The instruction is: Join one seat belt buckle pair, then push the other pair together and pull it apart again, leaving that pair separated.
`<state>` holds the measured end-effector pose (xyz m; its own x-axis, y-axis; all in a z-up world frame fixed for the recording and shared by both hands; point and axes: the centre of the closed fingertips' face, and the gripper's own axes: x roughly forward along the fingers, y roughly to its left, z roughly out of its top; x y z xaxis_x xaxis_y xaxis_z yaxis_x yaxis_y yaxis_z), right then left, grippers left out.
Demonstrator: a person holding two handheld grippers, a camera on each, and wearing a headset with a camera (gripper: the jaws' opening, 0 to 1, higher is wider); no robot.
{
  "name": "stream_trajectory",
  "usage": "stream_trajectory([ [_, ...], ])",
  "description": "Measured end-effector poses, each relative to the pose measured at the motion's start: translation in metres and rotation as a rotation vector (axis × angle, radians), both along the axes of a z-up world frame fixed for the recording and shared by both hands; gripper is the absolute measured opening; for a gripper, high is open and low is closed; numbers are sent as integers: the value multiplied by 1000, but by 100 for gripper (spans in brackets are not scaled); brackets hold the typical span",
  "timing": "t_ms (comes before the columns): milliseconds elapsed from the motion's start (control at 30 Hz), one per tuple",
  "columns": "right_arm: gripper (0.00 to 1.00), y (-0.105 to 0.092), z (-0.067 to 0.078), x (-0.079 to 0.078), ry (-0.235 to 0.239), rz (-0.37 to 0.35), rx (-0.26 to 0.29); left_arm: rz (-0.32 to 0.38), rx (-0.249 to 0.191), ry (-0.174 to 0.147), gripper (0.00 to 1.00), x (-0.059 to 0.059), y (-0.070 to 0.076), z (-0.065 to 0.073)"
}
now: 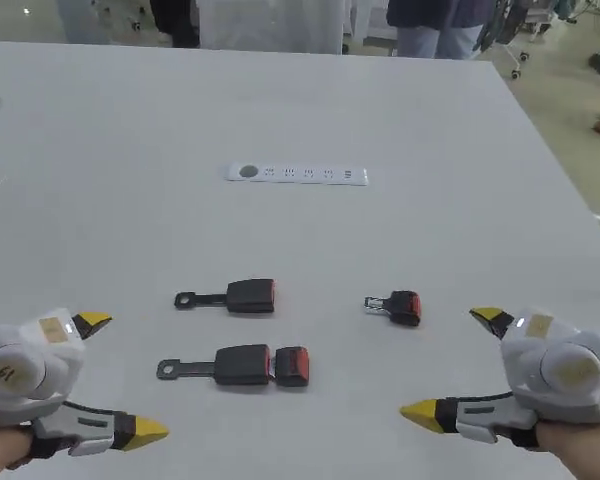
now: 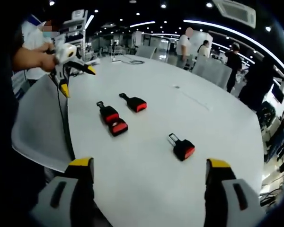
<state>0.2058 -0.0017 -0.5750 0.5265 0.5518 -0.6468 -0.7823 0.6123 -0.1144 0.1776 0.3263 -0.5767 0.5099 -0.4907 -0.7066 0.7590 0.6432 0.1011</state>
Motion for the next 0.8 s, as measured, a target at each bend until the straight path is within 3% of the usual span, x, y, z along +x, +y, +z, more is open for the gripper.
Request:
stream_trajectory([
  [67, 100, -2, 0, -1, 1, -5, -4, 25, -16, -18, 100, 1, 1, 5],
  [467, 100, 0, 0, -2, 5, -21, 9, 101, -49, -14, 100, -2, 19, 9],
  [800, 100, 4, -6, -8, 14, -34, 26, 85, -43, 0, 100, -13, 14, 5],
])
